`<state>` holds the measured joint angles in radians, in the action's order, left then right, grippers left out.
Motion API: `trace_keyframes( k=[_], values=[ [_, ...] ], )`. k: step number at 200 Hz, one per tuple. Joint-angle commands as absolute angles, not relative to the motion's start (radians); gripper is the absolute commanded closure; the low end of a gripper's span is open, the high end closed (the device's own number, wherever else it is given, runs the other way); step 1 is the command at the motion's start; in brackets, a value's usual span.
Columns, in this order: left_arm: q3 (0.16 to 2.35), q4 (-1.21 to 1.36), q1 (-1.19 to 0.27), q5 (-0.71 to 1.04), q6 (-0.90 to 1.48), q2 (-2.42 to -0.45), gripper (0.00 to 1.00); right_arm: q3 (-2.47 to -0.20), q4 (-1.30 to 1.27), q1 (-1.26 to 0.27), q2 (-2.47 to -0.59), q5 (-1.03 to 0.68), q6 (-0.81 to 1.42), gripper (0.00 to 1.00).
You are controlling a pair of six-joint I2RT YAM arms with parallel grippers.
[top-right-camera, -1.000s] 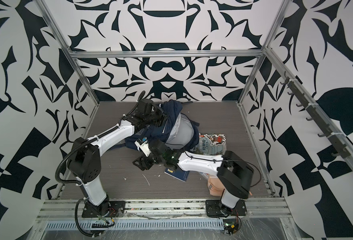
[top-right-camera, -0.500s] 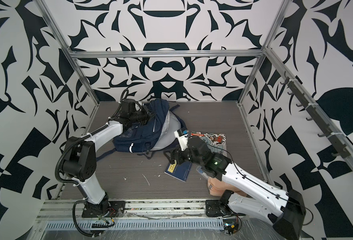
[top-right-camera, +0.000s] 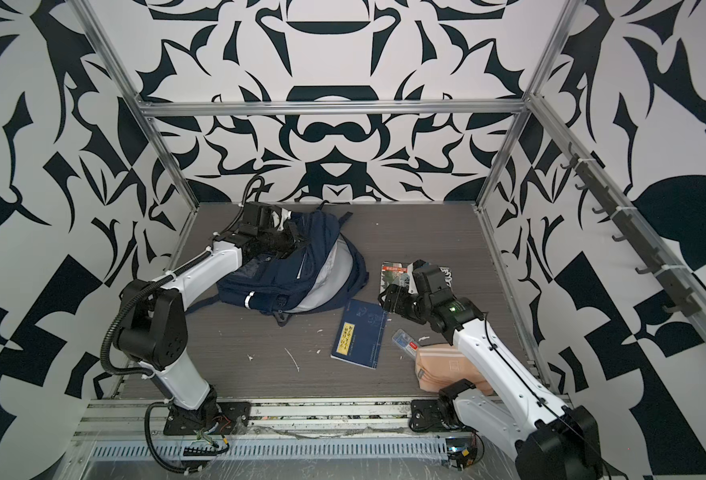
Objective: Pack the student bag
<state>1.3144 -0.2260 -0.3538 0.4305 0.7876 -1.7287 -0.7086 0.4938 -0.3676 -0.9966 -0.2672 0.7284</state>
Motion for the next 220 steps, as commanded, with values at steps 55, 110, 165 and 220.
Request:
trace_keyframes(
  k=[55,110,165,220],
  values=[
    [1.415,-0.553,-0.365,0.26,0.48,-1.577,0.36,-0.719,0.509,-0.361,-1.129,-0.336,0.689,0.22],
    [1.342,-0.721,-0.507,0.202,0.47,-1.433,0.28,-0.734,0.474,-0.361,-1.21,-0.367,0.661,0.24],
    [1.025,-0.622,-0.678,0.276,0.718,-1.328,0.3,-0.727,0.437,-0.36,-1.274,-0.386,0.655,0.26],
    [1.014,-0.561,-0.695,0.327,0.66,-1.379,0.35,-0.762,0.453,-0.306,-1.306,-0.39,0.603,0.25]
  ],
)
